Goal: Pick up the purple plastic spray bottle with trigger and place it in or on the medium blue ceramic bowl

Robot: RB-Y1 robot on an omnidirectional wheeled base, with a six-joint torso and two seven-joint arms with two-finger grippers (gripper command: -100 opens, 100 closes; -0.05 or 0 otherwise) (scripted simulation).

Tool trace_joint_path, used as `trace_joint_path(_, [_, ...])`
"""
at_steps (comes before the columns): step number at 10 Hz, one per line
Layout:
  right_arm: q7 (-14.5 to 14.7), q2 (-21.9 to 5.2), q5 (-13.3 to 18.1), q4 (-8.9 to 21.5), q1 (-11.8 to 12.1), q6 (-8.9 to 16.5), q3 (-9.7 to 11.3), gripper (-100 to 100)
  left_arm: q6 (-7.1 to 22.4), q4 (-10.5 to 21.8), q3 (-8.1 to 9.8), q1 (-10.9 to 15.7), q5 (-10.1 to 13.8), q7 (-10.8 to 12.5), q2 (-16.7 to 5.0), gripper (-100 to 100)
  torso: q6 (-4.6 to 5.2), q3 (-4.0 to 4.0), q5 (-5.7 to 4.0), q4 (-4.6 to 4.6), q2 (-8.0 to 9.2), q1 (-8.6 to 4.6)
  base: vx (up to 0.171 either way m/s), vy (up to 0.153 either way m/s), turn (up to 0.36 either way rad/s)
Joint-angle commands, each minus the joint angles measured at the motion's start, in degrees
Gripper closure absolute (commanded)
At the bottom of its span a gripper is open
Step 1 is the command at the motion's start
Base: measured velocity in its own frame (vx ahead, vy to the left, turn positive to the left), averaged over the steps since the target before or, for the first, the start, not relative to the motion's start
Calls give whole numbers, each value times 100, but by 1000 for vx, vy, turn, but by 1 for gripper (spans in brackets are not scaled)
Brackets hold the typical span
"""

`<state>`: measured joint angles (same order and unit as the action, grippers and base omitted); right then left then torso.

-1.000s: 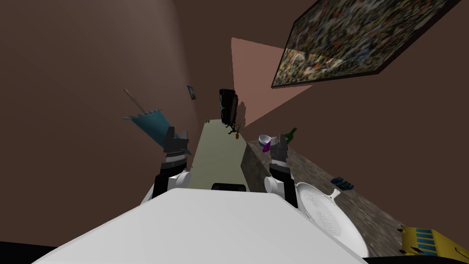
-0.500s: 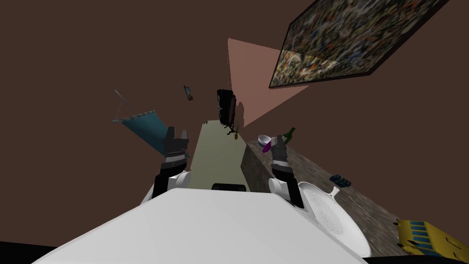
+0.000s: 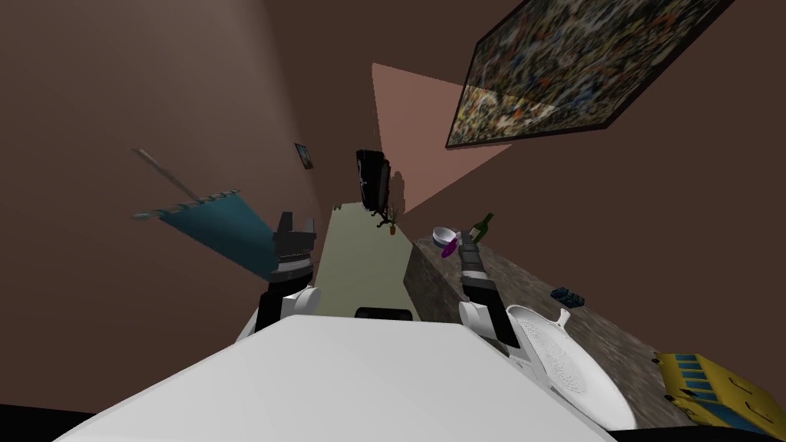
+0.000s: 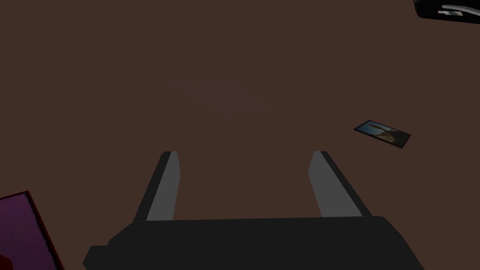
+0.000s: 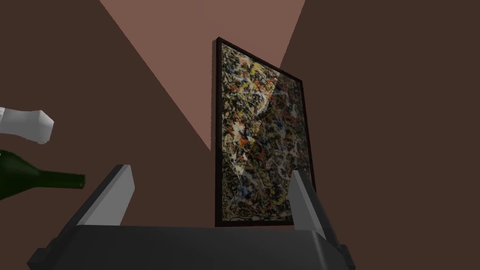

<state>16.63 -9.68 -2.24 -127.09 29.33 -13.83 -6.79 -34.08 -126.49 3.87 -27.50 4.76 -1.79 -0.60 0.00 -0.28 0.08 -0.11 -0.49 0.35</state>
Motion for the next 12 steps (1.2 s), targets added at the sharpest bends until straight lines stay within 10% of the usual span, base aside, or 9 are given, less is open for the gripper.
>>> trace_joint_path(1, [261, -85, 61, 46, 41, 255, -146, -100, 0, 0, 0, 0, 0, 0, 0, 0, 0, 0, 0, 0, 0, 0, 100, 117, -168])
trace_joint_path(12, [1741, -359, 758, 698, 211, 2011, -1378, -100, 0, 0, -1, 0, 0, 0, 1, 0, -3, -9, 7, -4, -15, 31, 129, 163, -148])
